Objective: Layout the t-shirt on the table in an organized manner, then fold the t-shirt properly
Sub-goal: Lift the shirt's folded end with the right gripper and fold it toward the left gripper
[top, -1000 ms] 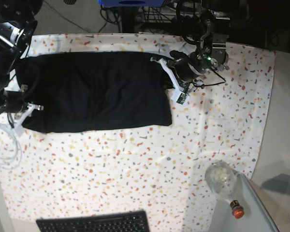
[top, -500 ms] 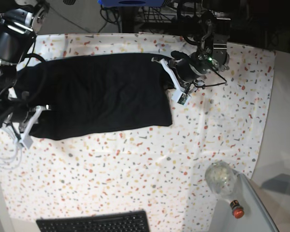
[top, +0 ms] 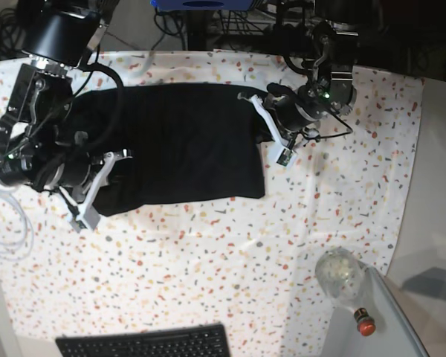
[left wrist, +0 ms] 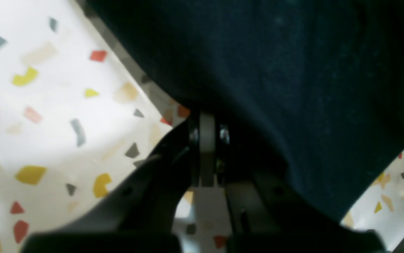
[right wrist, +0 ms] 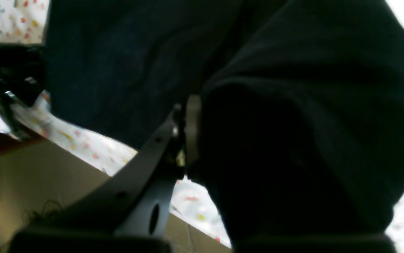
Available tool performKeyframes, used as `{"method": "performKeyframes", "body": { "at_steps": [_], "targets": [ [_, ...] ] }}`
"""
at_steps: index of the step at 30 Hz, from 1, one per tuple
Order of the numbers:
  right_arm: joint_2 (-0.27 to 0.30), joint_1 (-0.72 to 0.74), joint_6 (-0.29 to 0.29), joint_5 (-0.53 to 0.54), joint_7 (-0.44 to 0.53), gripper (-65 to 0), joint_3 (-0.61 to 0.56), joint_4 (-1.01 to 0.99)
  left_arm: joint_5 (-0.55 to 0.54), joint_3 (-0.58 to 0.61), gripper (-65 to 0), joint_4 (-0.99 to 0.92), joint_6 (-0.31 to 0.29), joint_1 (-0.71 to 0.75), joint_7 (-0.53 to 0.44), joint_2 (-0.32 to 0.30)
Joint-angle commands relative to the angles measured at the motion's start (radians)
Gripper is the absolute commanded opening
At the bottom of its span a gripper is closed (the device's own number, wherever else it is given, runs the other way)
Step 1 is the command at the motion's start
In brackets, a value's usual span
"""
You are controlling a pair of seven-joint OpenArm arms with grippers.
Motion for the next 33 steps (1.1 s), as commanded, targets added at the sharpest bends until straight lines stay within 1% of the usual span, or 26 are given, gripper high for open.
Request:
{"method": "performKeyframes", "body": {
  "at_steps": [1, 3, 5, 12, 15, 18, 21, 25, 29, 33],
  "targets": [
    [-0.01, 0.014, -0.027, 0.025, 0.014, -65.0, -0.001, 0.033, -0.012, -0.002, -65.0, 0.015, -0.008, -0.009, -0.015, 0.0],
    [-0.021, 0.002, -0.062, 0.027, 0.014, -65.0, -0.02, 0.043, -0.012, 0.0, -65.0, 0.015, -0.008, -0.009, -0.015, 0.0],
    [-0.021, -0.008, -0.068, 0.027, 0.014, -65.0, -0.075, 0.043, -0.012, 0.004, -65.0, 0.015, -0.008, -0.009, -0.015, 0.0],
    [-0.035, -0.02, -0.071, 0.027, 0.027, -65.0, -0.19, 0.038, -0.012, 0.001, -65.0, 0.015, -0.008, -0.009, -0.015, 0.0],
    [-0.035, -0.015, -0.1, 0.027, 0.033, -65.0, -0.23, 0.013, -0.012, 0.0, -65.0, 0.015, -0.008, -0.009, -0.015, 0.0],
    [-0.036, -0.008, -0.102, 0.028, 0.036, -65.0, -0.262, -0.025, -0.012, 0.001, -65.0, 0.015, -0.008, -0.009, -0.015, 0.0],
    [-0.036, -0.006, -0.102, 0.028, 0.081, -65.0, -0.299, -0.051, -0.012, 0.009, -65.0, 0.015, -0.001, -0.009, -0.015, 0.0],
    [-0.036, 0.012, -0.103, 0.028, 0.14, -65.0, -0.349, -0.122, -0.011, 0.012, -65.0, 0.015, 0.047, -0.009, -0.015, 0.002],
    [-0.036, 0.039, -0.103, 0.028, 0.186, -65.0, -0.369, -0.209, -0.011, 0.012, -65.0, 0.015, 0.05, -0.009, -0.015, 0.002],
    [-0.038, 0.063, -0.103, 0.028, 0.239, -65.0, -0.369, -0.246, -0.011, 0.012, -65.0, 0.015, 0.05, -0.009, -0.015, 0.002]
  ]
}}
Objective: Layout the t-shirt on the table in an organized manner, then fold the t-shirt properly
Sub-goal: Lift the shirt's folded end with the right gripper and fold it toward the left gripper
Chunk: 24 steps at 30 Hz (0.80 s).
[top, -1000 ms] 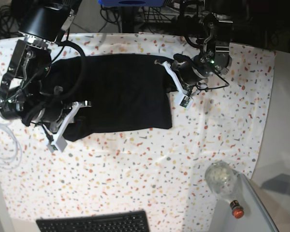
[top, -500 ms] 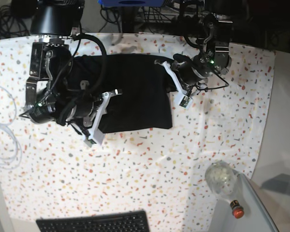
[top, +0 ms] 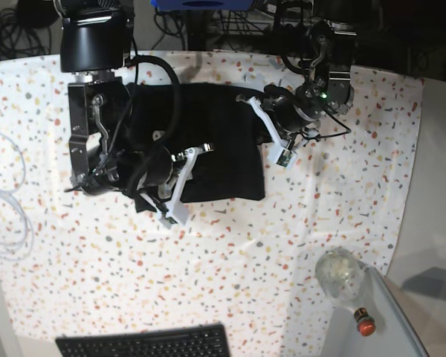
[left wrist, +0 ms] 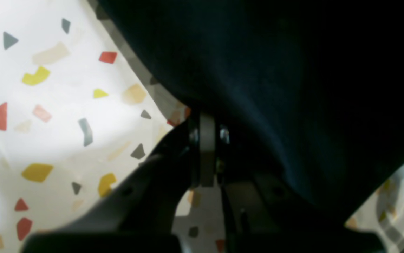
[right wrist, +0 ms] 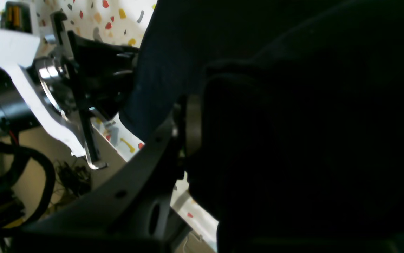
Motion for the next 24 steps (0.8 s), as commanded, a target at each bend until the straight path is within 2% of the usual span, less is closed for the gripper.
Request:
{"method": "performKeyframes", "body": {
  "at_steps": [1, 11, 22, 23, 24],
  "targets": [
    [-0.007, 0.038, 0.001, 0.024, 0.03, -65.0, -0.002, 0.003, -0.008, 0.0, -65.0, 0.015, -0.003, -0.009, -0.014, -0.001],
    [-0.007, 0.076, 0.001, 0.024, 0.079, -65.0, -0.004, -0.115, -0.014, 0.0, -65.0, 0.015, -0.003, -0.009, -0.014, -0.002],
    [-0.007, 0.09, 0.0, 0.024, 0.081, -65.0, -0.004, -0.146, -0.015, -0.011, -65.0, 0.073, -0.003, -0.001, -0.013, -0.004],
    [-0.007, 0.09, 0.0, 0.024, 0.081, -62.6, -0.004, -0.146, -0.015, -0.012, -65.0, 0.093, -0.003, 0.002, -0.011, -0.004],
    [-0.007, 0.09, 0.0, 0.024, 0.081, -56.4, -0.004, -0.146, -0.015, -0.012, -65.0, 0.108, -0.003, 0.002, 0.004, -0.01]
  ]
}}
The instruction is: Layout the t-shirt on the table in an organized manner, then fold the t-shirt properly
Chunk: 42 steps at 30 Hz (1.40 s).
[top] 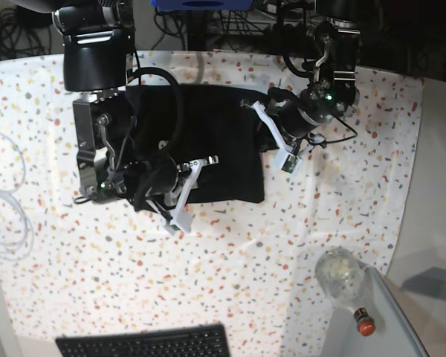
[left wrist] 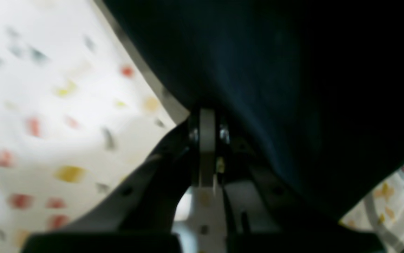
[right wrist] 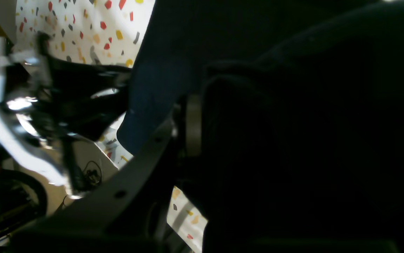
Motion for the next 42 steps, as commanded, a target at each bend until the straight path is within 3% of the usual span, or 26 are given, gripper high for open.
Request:
{"method": "performKeyframes", "body": {
  "at_steps": [1, 4, 6, 13, 18, 27, 30, 34, 39, 42],
  "targets": [
    [-0.007, 0.021, 0.002, 0.023, 0.012, -50.6, -0.004, 0.013, -0.015, -0.001, -65.0, 0.033, -0.006, -0.009, 0.01, -0.018],
    [-0.005, 0.021, 0.002, 0.023, 0.012, -36.0, -0.004, 0.015, -0.017, -0.001, -65.0, 0.064, -0.006, -0.009, 0.066, -0.035],
    [-0.005, 0.02, 0.002, 0.023, 0.012, -32.4, -0.006, 0.015, -0.017, -0.002, -65.0, 0.078, -0.006, 0.006, 0.066, -0.063],
    [-0.005, 0.02, 0.002, 0.022, 0.002, -32.1, -0.009, 0.018, -0.017, -0.002, -65.0, 0.072, -0.003, 0.023, 0.066, -0.104],
    [-0.001, 0.02, 0.002, 0.022, 0.002, -32.3, -0.13, 0.021, -0.017, 0.006, -65.0, 0.039, -0.002, 0.011, 0.066, -0.095],
    [-0.001, 0.014, -0.108, 0.022, 0.012, -32.3, -0.24, 0.095, -0.009, 0.006, -65.0, 0.033, -0.002, -0.006, 0.065, -0.075],
    [-0.001, 0.017, -0.117, 0.022, 0.012, -32.3, -0.243, 0.099, -0.009, -0.002, -65.0, 0.038, -0.002, -0.004, 0.066, -0.078],
    [-0.001, 0.014, -0.117, 0.022, 0.009, -32.3, -0.245, 0.099, -0.017, -0.002, -65.0, 0.042, -0.002, 0.0, 0.066, -0.129],
    [-0.001, 0.02, -0.117, 0.022, 0.012, -32.3, -0.351, 0.119, -0.017, -0.136, -65.0, 0.055, -0.012, 0.033, 0.066, -0.165],
    [-0.001, 0.021, -0.117, 0.02, 0.012, -32.3, -0.411, 0.188, -0.017, -0.268, -65.0, 0.081, -0.081, 0.056, 0.068, -0.165]
  ]
}}
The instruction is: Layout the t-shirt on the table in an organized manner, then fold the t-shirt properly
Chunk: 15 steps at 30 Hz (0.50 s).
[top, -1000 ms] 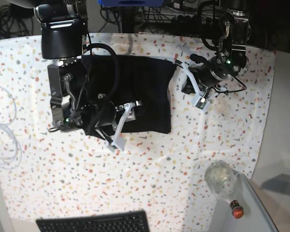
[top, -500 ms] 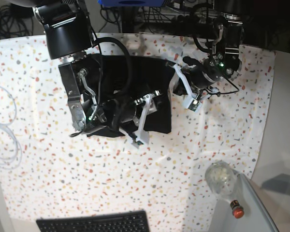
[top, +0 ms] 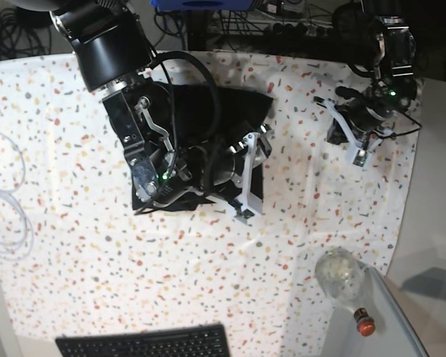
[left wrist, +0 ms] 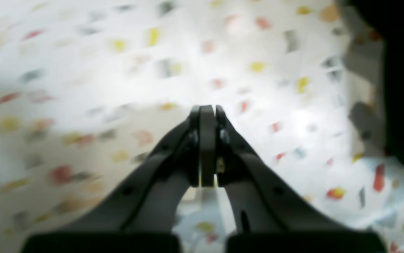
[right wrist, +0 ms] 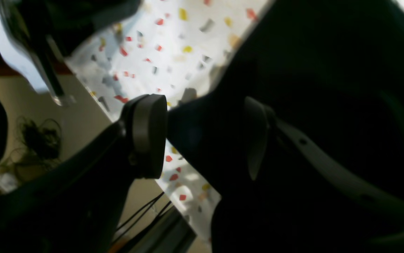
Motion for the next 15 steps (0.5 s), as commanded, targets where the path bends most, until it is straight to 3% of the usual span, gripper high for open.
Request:
{"method": "performKeyframes", "body": {
  "at_steps": [1, 3, 7, 9, 12, 15],
  "targets": [
    [-0.01, 0.023, 0.005, 0.02, 0.018, -32.3, -0.012, 0.064, -0.013, -0.047, -65.0, 0.024, -0.025, -0.005, -0.017, -0.011],
    [0.011, 0.018, 0.005, 0.017, 0.012, -32.3, -0.019, 0.164, -0.013, -0.153, -65.0, 0.014, -0.086, -0.003, -0.017, -0.011],
    [0.113, 0.003, 0.002, 0.017, 0.009, -32.3, -0.016, 0.37, -0.013, -0.351, -65.0, -0.044, -0.086, -0.008, -0.017, -0.012],
    [0.163, -0.009, -0.05, 0.017, 0.015, -32.4, -0.016, 0.426, -0.013, -0.42, -65.0, -0.078, -0.086, -0.009, -0.017, -0.023],
    [0.211, -0.026, -0.185, 0.017, 0.023, -32.4, -0.018, 0.422, -0.013, -0.45, -65.0, -0.105, -0.086, -0.005, -0.017, -0.034],
    [0.222, -0.068, -0.202, 0.019, 0.072, -31.8, -0.015, 0.42, -0.013, -0.45, -65.0, -0.105, -0.086, -0.003, -0.017, -0.031]
  ]
}}
